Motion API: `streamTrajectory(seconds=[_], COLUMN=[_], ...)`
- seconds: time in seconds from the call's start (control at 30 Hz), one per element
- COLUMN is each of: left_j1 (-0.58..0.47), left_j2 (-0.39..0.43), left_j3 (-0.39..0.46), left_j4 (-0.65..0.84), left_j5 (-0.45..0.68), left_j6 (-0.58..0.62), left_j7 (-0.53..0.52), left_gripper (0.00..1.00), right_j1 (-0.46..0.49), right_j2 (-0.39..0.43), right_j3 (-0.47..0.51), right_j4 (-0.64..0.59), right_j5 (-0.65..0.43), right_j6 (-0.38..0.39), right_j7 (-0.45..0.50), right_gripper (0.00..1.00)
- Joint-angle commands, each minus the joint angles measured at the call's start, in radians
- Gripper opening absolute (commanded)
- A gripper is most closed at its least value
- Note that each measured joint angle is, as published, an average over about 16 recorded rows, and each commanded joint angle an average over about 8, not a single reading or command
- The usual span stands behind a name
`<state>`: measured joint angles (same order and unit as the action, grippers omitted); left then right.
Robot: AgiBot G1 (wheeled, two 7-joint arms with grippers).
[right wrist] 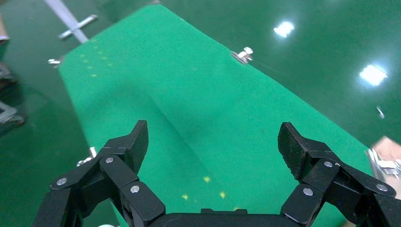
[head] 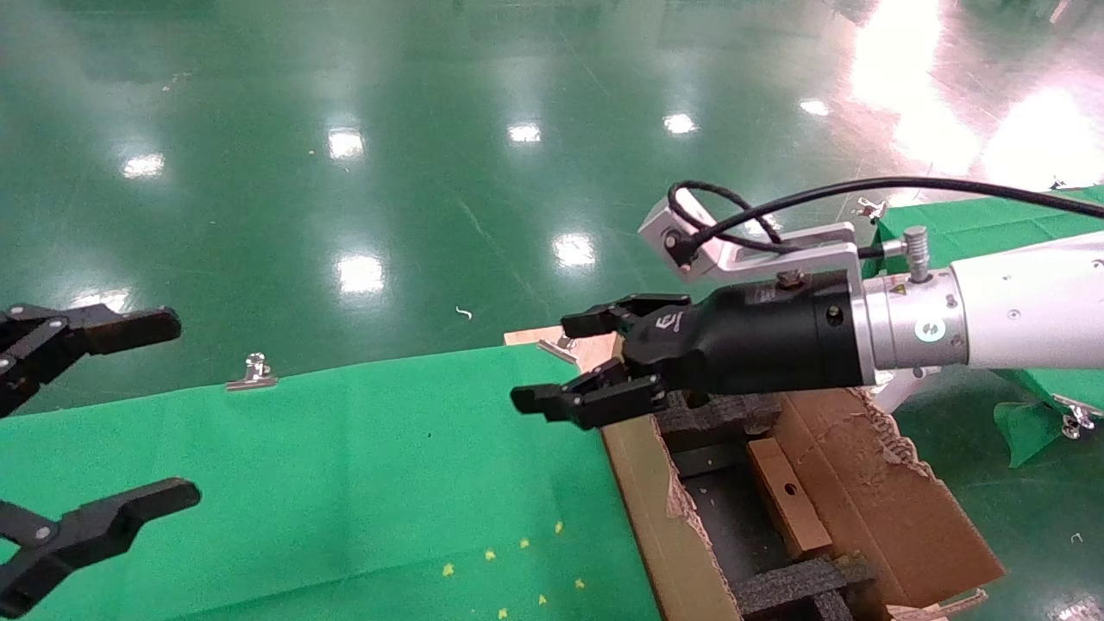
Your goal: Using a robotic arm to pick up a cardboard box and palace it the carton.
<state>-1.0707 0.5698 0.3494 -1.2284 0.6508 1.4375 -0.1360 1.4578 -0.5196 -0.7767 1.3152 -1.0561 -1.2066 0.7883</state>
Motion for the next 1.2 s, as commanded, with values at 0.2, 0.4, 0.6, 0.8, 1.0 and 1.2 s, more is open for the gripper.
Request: streamTrajectory(seconds=[0.2, 0.4, 0.6, 0.8, 1.0, 1.2], left_j1=[0.000, 0.000, 0.000, 0.000, 0.000, 0.000], left_j2=[0.000, 0.000, 0.000, 0.000, 0.000, 0.000], left_j3=[0.000, 0.000, 0.000, 0.000, 0.000, 0.000], left_j4=[0.000, 0.000, 0.000, 0.000, 0.000, 0.000], left_j5=[0.000, 0.000, 0.000, 0.000, 0.000, 0.000], left_j6=[0.000, 0.000, 0.000, 0.000, 0.000, 0.000], left_j7=[0.000, 0.000, 0.000, 0.000, 0.000, 0.000], left_gripper=[1.00, 1.00, 1.00, 1.00, 1.00, 1.00], right_j1=[-0.080, -0.149, -0.218, -0.287, -0.353, -0.393], right_j2=[-0.019, -0.036, -0.052, -0.069, -0.084, -0.094], right_j3=[0.104, 0.193, 0.283, 0.372, 0.458, 0.510], right_j4=[-0.007, -0.012, -0.018, -0.023, -0.029, -0.032], right_j5=[0.068, 0.127, 0.185, 0.244, 0.300, 0.334], right_j6=[-0.061, -0.112, -0.164, -0.216, -0.266, -0.296], right_j7=[-0.126, -0.234, -0.342, -0.450, -0.554, -0.615], right_gripper=[1.00, 1.00, 1.00, 1.00, 1.00, 1.00])
